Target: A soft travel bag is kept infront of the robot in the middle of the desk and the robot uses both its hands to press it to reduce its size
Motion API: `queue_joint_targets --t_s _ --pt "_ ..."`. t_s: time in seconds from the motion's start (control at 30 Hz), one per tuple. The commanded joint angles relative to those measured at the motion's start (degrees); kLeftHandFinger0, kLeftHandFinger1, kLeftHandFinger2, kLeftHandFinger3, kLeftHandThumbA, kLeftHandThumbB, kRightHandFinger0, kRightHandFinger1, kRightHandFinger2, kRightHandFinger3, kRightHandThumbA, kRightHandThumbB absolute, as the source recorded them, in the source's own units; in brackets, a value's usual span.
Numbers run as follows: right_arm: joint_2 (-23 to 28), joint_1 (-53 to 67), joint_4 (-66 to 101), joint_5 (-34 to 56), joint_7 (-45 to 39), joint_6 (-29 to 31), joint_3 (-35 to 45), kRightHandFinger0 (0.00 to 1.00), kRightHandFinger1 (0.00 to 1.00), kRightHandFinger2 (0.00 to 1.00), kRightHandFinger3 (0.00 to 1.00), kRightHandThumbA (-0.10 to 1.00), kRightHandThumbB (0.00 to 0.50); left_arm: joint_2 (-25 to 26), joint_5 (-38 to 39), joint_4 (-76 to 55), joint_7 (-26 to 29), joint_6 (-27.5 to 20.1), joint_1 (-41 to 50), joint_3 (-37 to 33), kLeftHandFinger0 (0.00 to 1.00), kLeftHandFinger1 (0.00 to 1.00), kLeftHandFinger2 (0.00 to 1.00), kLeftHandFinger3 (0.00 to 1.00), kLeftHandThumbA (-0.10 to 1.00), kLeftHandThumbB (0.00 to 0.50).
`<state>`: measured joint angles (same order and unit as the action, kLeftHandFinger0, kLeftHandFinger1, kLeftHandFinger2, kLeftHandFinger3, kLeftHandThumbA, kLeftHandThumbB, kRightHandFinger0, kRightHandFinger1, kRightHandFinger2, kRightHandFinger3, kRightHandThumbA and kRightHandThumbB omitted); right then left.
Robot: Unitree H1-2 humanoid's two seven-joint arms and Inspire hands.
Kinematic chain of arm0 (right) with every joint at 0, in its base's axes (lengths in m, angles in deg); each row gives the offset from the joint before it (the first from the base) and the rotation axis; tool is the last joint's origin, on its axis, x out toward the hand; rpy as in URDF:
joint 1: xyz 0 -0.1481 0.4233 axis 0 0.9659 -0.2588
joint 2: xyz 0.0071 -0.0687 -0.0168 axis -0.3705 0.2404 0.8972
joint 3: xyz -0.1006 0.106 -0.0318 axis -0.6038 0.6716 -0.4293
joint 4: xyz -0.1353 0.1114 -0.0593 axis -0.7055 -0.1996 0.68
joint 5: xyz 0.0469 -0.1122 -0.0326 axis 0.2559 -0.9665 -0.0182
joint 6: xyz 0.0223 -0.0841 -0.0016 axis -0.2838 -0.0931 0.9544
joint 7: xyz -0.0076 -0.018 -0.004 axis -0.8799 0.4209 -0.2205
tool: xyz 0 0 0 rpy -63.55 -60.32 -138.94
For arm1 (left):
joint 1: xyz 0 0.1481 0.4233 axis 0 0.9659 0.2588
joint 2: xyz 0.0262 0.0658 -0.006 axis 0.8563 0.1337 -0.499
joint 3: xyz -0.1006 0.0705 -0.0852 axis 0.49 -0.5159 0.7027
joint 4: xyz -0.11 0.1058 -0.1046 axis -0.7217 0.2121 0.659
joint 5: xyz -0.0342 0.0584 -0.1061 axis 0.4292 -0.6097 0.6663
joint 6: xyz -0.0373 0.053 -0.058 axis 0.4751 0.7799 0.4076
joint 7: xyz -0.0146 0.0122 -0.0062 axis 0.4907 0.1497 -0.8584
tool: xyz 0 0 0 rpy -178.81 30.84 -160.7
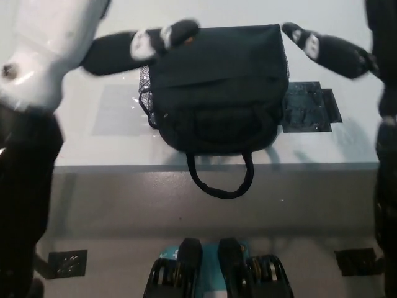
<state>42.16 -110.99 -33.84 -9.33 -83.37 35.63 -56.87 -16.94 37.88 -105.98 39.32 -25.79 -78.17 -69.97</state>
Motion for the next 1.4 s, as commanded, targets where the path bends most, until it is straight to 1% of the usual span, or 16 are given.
queue_joint_targets --t_s 0.0,0.17,0.23,0.37,0.6,0.7,0.9,1.0,1.1,1.13,1.17,1.2,1.23,1.27,1.3,1.37 --pt "0.48 -5.16 -5.16 -1.71 0.57 -2.94 -1.01 1.00 1.00 1.00 1.00 1.00 0.244 -0.55 -4.10 5.77 -2.44 4.85 -4.75 -1.96 1.00 1.00 1.00 1.00 1.00 0.287" --pt "0.34 -9.88 -14.99 -3.04 3.38 -3.33 -2.51 1.00 1.00 1.00 1.00 1.00 0.226 -0.11 -5.04 16.89 0.31 4.35 -9.16 -4.40 1.00 1.00 1.00 1.00 1.00 0.265" --pt "0.60 -11.95 -19.99 -3.52 3.79 -3.37 -3.49 1.00 1.00 1.00 1.00 1.00 0.206 -0.08 -5.92 22.29 0.92 4.91 -11.07 -5.56 1.00 1.00 1.00 1.00 1.00 0.236" --pt "0.85 -14.79 -26.87 -3.49 3.92 -4.50 -4.64 1.00 1.00 1.00 1.00 1.00 0.206 -0.38 -6.58 28.50 2.64 6.16 -12.50 -6.66 1.00 1.00 1.00 1.00 1.00 0.226" --pt "0.37 -17.46 -38.44 -1.95 5.47 -4.71 -6.04 1.00 1.00 1.00 1.00 1.00 0.200 -2.20 -4.81 38.63 5.14 6.98 -14.74 -7.76 1.00 1.00 1.00 1.00 1.00 0.251" --pt "0.13 -18.29 -42.27 -1.74 6.04 -4.85 -6.84 1.00 1.00 1.00 1.00 1.00 0.229 -3.22 -4.79 42.75 6.83 7.57 -15.96 -8.32 1.00 1.00 1.00 1.00 1.00 0.268" --pt "-0.36 -19.78 -49.47 -2.39 7.98 -5.48 -9.37 1.00 1.00 1.00 1.00 1.00 0.226 -5.11 -0.62 50.18 7.56 7.83 -17.50 -7.28 1.00 1.00 1.00 1.00 1.00 0.296" --pt "-1.00 -20.38 -52.99 -2.20 8.53 -6.34 -10.28 1.00 1.00 1.00 1.00 1.00 0.192 -6.34 -0.37 54.26 8.84 8.26 -18.15 -7.87 1.00 1.00 1.00 1.00 1.00 0.297" --pt "-0.93 -20.74 -54.68 -1.59 9.04 -6.22 -10.66 1.00 1.00 1.00 1.00 1.00 0.191 -7.02 -0.18 55.60 9.64 8.33 -18.57 -8.50 1.00 1.00 1.00 1.00 1.00 0.292" --pt "-1.02 -21.04 -55.93 -1.45 9.37 -6.02 -10.81 1.00 1.00 1.00 1.00 1.00 0.158 -7.89 -0.21 56.38 9.50 9.13 -19.09 -8.87 1.00 1.00 1.00 1.00 1.00 0.314" --pt "-1.10 -21.33 -57.43 -1.01 9.71 -5.36 -10.87 1.00 1.00 1.00 1.00 1.00 0.149 -8.73 -0.28 57.26 9.77 9.61 -19.54 -9.29 1.00 1.00 1.00 1.00 1.00 0.329" --pt "-1.26 -21.59 -58.87 -0.29 9.86 -4.57 -10.75 1.00 1.00 1.00 1.00 1.00 0.166 -9.23 -0.39 58.08 9.58 9.89 -19.98 -9.81 1.00 1.00 1.00 1.00 1.00 0.341" --pt "-1.34 -21.76 -59.53 -0.01 9.98 -4.27 -10.72 1.00 1.00 1.00 1.00 1.00 0.143 -9.33 -0.37 58.48 9.52 9.91 -20.17 -10.00 1.00 1.00 1.00 1.00 1.00 0.354" --pt "-1.45 -21.99 -60.36 0.14 9.97 -4.31 -11.03 1.00 1.00 1.00 1.00 1.00 0.145 -9.51 -0.37 58.95 9.85 9.78 -20.31 -10.37 1.00 1.00 1.00 1.00 1.00 0.340" --pt "-1.62 -22.47 -62.08 0.05 10.20 -3.82 -11.58 1.00 1.00 1.00 1.00 1.00 0.116 -9.89 -0.66 59.79 10.24 9.84 -20.58 -10.89 1.00 1.00 1.00 1.00 1.00 0.331" --pt "-1.92 -22.97 -64.14 0.19 10.68 -3.33 -12.13 1.00 1.00 1.00 1.00 1.00 0.113 -10.14 -0.47 60.96 10.71 9.99 -20.70 -11.17 1.00 1.00 1.00 1.00 1.00 0.317"
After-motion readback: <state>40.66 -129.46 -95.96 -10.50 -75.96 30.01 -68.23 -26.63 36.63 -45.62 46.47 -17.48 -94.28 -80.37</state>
